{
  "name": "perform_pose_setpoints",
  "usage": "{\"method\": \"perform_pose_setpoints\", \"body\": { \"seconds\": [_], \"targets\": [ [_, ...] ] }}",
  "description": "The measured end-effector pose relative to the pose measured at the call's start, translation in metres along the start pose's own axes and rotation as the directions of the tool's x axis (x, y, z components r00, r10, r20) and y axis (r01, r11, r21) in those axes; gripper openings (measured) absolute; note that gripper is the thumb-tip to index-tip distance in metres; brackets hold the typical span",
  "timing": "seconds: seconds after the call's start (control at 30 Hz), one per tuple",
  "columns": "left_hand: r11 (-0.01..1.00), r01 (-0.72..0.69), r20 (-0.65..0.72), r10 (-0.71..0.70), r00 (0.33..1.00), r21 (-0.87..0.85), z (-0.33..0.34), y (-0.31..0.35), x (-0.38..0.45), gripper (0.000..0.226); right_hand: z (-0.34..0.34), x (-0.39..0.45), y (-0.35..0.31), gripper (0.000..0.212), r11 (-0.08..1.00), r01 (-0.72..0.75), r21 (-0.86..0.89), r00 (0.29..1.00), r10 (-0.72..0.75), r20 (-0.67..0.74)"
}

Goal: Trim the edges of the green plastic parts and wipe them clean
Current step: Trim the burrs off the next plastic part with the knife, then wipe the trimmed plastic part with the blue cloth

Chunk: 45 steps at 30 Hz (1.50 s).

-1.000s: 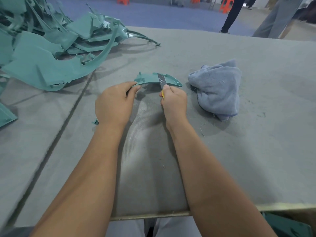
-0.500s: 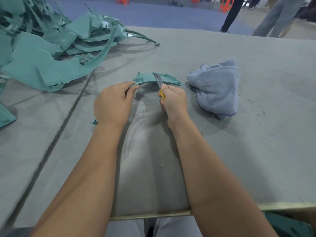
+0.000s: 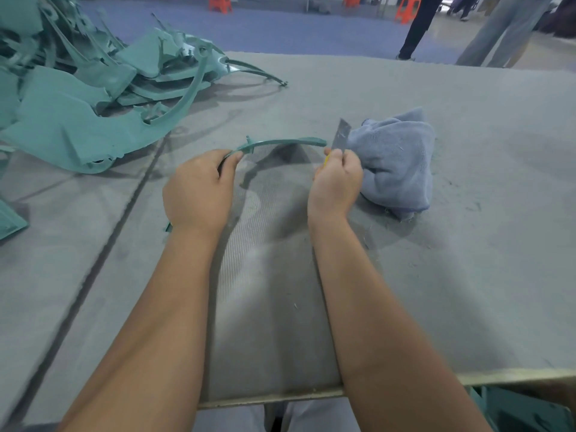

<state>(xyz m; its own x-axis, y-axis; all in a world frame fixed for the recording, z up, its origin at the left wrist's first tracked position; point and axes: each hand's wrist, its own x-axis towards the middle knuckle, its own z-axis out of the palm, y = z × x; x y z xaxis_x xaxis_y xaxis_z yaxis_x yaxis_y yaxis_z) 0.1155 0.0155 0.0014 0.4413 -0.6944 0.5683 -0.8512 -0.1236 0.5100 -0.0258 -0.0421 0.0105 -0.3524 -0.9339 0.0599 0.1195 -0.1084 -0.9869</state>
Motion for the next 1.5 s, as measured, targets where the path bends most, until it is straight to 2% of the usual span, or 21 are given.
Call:
{"method": "perform_pose_setpoints", "body": {
  "seconds": [0.17,0.27,0.3,0.33,0.37,0.43,0.5,0.57,0.7,0.77,0.87,0.93,0.97,1.03,1.1,1.17,1.23,1.3,1.37,1.4,1.5],
  "targets": [
    [0.989,0.099,-0.081,-0.108,0.991,-0.110,-0.008,-0.001,0.005,0.041,-0.006,0.005,0.000,0.007,0.940,0.035,-0.339,0.999,-0.045,-0.022],
    [0.965,0.170,-0.075,-0.189,0.979,-0.201,-0.012,-0.001,0.010,0.045,-0.008,0.002,0.000,0.004,0.837,0.112,-0.535,0.991,-0.052,0.125],
    [0.933,0.210,-0.036,-0.231,0.972,-0.293,-0.012,0.001,0.012,0.045,-0.008,0.000,0.000,0.007,0.793,0.140,-0.592,0.984,-0.042,0.176],
    [0.854,0.278,0.041,-0.290,0.956,-0.440,-0.011,0.003,0.014,0.041,-0.007,-0.001,0.000,0.012,0.749,0.173,-0.640,0.975,-0.039,0.219],
    [0.717,0.372,0.159,-0.349,0.924,-0.590,-0.012,0.006,0.016,0.035,-0.007,-0.002,0.001,0.016,0.707,0.210,-0.675,0.966,-0.044,0.254],
    [0.450,0.562,0.415,-0.388,0.823,-0.694,-0.010,0.009,0.018,0.022,-0.006,-0.004,0.002,0.020,0.639,0.283,-0.716,0.947,-0.069,0.313],
    [0.400,0.666,0.568,-0.348,0.746,-0.630,-0.006,0.011,0.017,0.019,-0.005,-0.003,0.003,0.023,0.575,0.356,-0.737,0.927,-0.119,0.356],
    [0.364,0.702,0.635,-0.302,0.711,-0.612,-0.002,0.013,0.014,0.020,-0.006,-0.002,0.005,0.025,0.527,0.401,-0.749,0.914,-0.178,0.364],
    [0.149,0.764,0.709,-0.297,0.640,-0.627,0.001,0.016,0.014,0.028,-0.009,-0.005,-0.001,0.034,0.622,0.379,-0.685,0.925,-0.266,0.271],
    [0.078,0.763,0.719,-0.286,0.634,-0.642,0.002,0.014,0.015,0.029,-0.012,-0.001,-0.008,0.034,0.638,0.403,-0.656,0.911,-0.351,0.219],
    [0.086,0.737,0.694,-0.279,0.664,-0.671,0.005,0.013,0.014,0.027,-0.023,0.014,-0.017,0.036,0.575,0.410,-0.708,0.866,-0.489,0.105],
    [0.150,0.724,0.673,-0.281,0.684,-0.674,0.007,0.016,0.014,0.026,-0.031,0.025,-0.024,0.043,0.540,0.376,-0.753,0.833,-0.553,0.019],
    [0.187,0.716,0.663,-0.279,0.695,-0.672,0.009,0.018,0.013,0.026,-0.035,0.031,-0.027,0.050,0.504,0.368,-0.782,0.830,-0.557,0.031],
    [0.241,0.700,0.643,-0.278,0.713,-0.672,0.010,0.021,0.013,0.027,-0.042,0.042,-0.029,0.063,0.362,0.400,-0.842,0.860,-0.467,0.208],
    [0.257,0.692,0.631,-0.286,0.721,-0.674,0.011,0.022,0.013,0.027,-0.048,0.053,-0.029,0.071,0.201,0.462,-0.864,0.867,-0.305,0.393],
    [0.262,0.689,0.624,-0.293,0.724,-0.676,0.010,0.023,0.012,0.027,-0.053,0.061,-0.030,0.063,0.131,0.469,-0.873,0.872,-0.225,0.435],
    [0.268,0.687,0.623,-0.292,0.726,-0.676,0.010,0.024,0.011,0.027,-0.060,0.064,-0.034,0.034,0.209,0.398,-0.893,0.890,-0.323,0.321],
    [0.275,0.686,0.623,-0.288,0.727,-0.674,0.010,0.025,0.012,0.027,-0.067,0.068,-0.042,0.018,0.439,0.326,-0.837,0.913,-0.377,0.158],
    [0.275,0.687,0.626,-0.282,0.727,-0.673,0.011,0.024,0.012,0.026,-0.070,0.073,-0.054,0.014,0.704,0.332,-0.627,0.932,-0.346,0.105],
    [0.273,0.686,0.627,-0.279,0.727,-0.674,0.011,0.024,0.013,0.026,-0.072,0.073,-0.060,0.018,0.772,0.343,-0.536,0.932,-0.350,0.092],
    [0.271,0.687,0.631,-0.271,0.727,-0.675,0.012,0.024,0.012,0.025,-0.077,0.072,-0.072,0.030,0.839,0.384,-0.387,0.917,-0.394,0.056]
  ]
}}
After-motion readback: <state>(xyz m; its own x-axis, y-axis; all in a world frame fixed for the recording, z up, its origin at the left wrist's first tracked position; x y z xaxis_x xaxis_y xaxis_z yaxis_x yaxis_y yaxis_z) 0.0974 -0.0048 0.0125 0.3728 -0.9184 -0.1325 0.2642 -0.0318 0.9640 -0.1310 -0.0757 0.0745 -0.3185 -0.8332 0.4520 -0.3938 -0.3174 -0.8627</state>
